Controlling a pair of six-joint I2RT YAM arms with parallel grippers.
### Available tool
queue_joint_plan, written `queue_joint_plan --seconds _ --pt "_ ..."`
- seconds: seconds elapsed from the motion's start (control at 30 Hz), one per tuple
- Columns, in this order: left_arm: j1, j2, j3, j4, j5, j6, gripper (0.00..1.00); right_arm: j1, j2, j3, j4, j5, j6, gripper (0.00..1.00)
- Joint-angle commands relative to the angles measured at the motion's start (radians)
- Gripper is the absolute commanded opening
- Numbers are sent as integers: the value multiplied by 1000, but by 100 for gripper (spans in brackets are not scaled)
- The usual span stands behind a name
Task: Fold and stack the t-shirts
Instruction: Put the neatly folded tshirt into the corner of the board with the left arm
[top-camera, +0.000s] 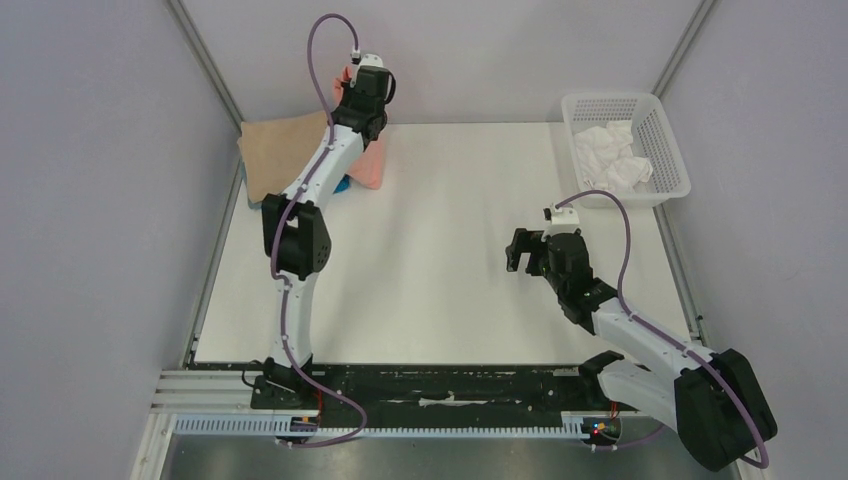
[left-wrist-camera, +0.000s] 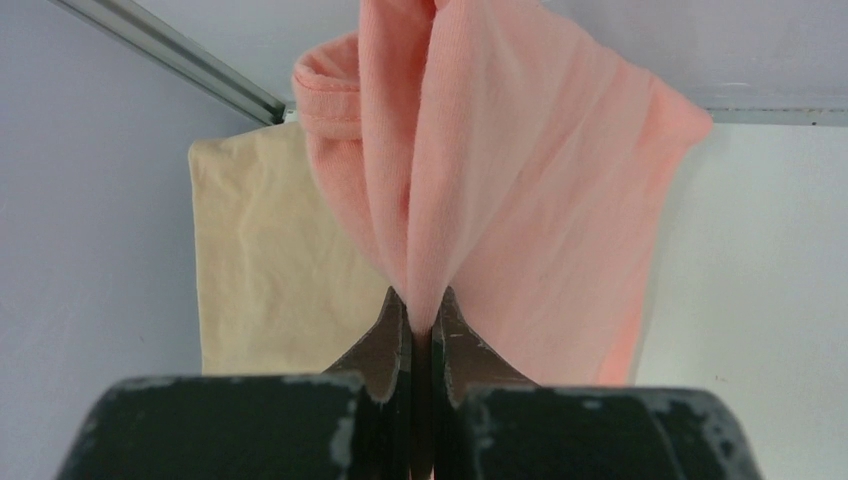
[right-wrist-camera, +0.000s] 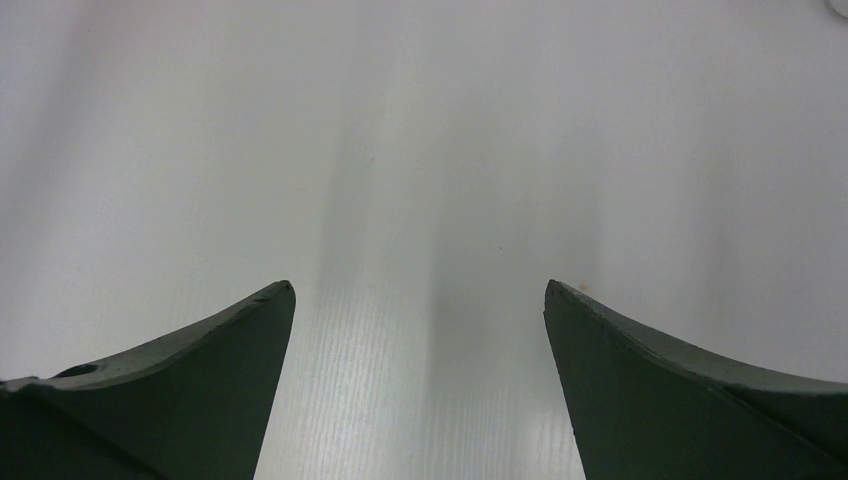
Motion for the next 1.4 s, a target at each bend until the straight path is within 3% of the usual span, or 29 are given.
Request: queue_joint_plan --seconds 0.0,0.7,1.03,1.37 --pt "32 -43 124 -9 15 42 2 -5 11 -2 39 33 14 98" --pt "168 -94 203 7 101 -63 2 -5 -35 -41 53 135 60 98" --pt "173 -127 233 15 212 -97 2 -5 -34 -41 46 132 63 98" --pt "173 -185 212 14 177 -86 2 -5 -80 -49 7 240 73 98"
